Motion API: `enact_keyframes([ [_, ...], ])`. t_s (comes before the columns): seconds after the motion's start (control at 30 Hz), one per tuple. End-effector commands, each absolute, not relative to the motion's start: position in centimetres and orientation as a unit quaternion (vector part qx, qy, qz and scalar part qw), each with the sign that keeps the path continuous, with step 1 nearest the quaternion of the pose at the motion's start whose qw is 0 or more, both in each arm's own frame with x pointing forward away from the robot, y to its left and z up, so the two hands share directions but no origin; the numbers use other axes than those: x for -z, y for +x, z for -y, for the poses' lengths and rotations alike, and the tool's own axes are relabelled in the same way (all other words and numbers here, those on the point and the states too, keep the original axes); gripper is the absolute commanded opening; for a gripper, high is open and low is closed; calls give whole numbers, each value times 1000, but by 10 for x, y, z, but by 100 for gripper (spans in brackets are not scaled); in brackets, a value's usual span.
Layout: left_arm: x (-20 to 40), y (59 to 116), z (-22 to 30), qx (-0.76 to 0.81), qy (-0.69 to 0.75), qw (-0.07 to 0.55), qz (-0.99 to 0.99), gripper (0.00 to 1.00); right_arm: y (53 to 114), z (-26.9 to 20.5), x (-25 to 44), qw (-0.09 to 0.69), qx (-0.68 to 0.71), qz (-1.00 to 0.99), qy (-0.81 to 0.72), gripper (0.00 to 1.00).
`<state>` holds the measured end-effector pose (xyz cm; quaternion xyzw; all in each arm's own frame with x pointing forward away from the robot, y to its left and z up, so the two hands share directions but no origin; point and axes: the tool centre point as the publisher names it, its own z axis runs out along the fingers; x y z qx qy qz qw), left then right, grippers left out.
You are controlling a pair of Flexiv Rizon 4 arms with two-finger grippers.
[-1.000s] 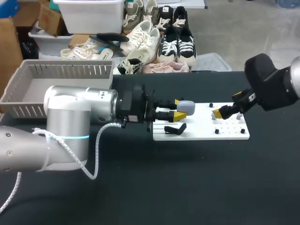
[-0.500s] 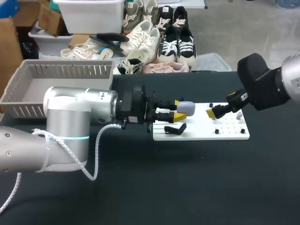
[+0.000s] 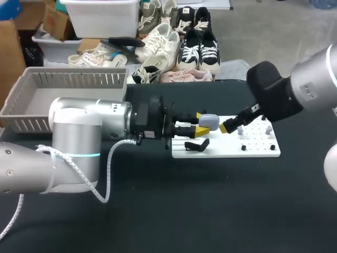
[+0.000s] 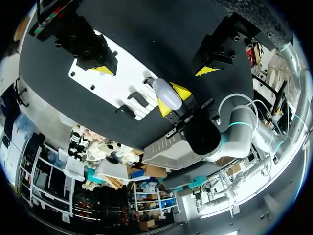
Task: Pick up each earbud case from the left stands, insert the matching earbuds, close the lid, and place the case in the box.
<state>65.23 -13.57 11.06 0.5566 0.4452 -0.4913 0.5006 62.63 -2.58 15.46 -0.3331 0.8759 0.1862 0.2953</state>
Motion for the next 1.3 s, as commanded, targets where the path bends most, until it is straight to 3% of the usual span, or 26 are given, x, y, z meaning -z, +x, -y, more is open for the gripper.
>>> enact_keyframes([
  [0.03, -111, 650, 136, 489, 555, 503, -447, 0, 628, 20, -153, 316, -105, -892, -305, 100],
  [1.3, -111, 650, 136, 489, 555, 503, -447, 0, 658, 10, -133, 292, -88, -905, -298, 100],
])
